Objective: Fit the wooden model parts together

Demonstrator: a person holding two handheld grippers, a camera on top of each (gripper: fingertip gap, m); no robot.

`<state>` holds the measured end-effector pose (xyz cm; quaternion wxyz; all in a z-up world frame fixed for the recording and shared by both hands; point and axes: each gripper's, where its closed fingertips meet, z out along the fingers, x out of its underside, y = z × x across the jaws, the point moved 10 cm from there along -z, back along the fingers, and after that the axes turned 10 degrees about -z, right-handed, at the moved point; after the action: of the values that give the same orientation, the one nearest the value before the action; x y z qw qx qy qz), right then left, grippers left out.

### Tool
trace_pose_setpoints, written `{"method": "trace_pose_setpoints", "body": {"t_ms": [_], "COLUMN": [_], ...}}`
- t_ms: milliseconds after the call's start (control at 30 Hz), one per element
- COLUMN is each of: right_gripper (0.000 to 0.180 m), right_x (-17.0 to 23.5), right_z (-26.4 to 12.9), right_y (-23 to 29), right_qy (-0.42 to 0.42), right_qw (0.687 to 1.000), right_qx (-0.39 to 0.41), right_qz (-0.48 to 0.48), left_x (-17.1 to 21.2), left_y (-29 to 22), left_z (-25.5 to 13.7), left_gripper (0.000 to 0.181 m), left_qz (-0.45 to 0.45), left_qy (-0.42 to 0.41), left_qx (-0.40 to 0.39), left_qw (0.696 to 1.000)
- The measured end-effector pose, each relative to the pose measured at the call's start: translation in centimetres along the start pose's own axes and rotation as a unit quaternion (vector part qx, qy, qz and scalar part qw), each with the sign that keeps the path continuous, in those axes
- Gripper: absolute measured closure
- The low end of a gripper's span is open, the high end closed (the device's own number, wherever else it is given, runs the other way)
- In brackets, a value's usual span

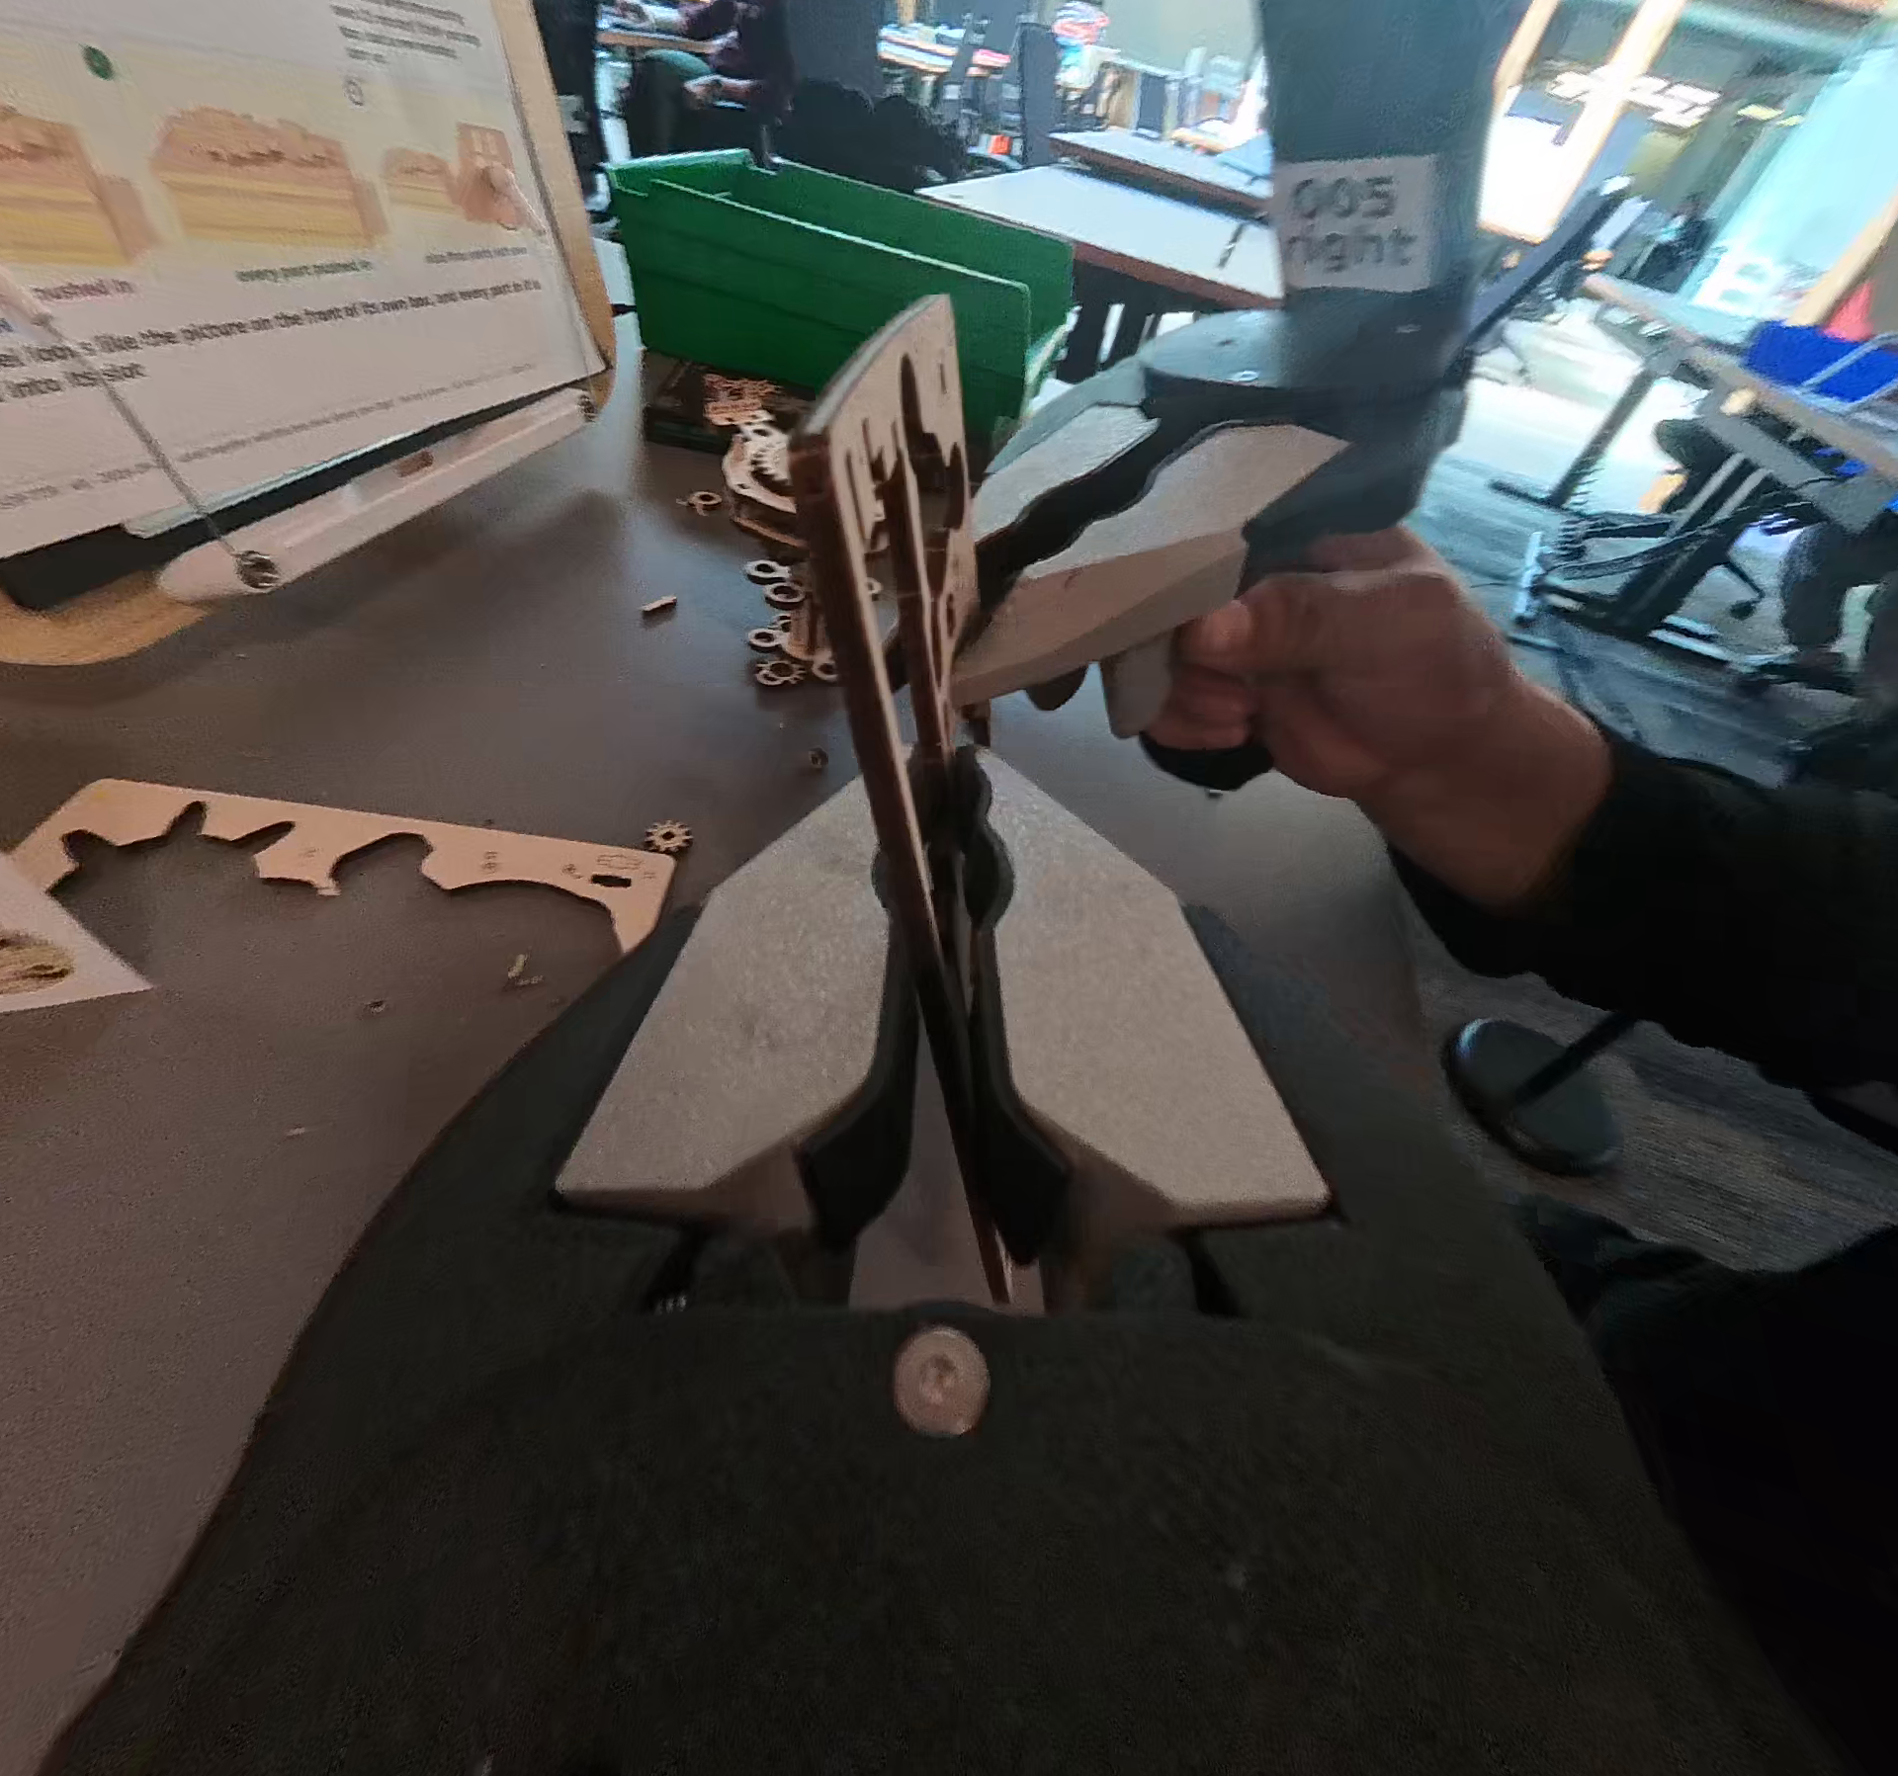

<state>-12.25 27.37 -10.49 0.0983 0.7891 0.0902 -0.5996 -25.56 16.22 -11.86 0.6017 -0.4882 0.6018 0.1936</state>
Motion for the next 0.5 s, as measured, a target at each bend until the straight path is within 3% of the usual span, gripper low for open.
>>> {"method": "trace_pose_setpoints", "body": {"t_ms": [200,333,500], "right_gripper": [0.163,0.164,0.166], "right_x": [0.3,1.1,1.3], "right_z": [0.8,0.4,0.1], "right_y": [0.1,-1.7,-1.8], "right_qy": [-0.032,-0.066,-0.040], "right_qw": [0.996,0.996,0.998], "right_qx": [0.071,0.015,0.010], "right_qz": [-0.045,0.055,0.049], "left_x": [-0.1,0.2,0.6], "left_y": [1.0,2.6,2.5], "left_z": [0.0,1.1,1.4], "left_gripper": [0.179,0.180,0.180], "left_qz": [0.008,-0.109,-0.117], "left_qy": [-0.015,-0.023,-0.014], "left_qx": [-0.019,0.054,0.060], "left_qw": [1.000,0.992,0.991]}}
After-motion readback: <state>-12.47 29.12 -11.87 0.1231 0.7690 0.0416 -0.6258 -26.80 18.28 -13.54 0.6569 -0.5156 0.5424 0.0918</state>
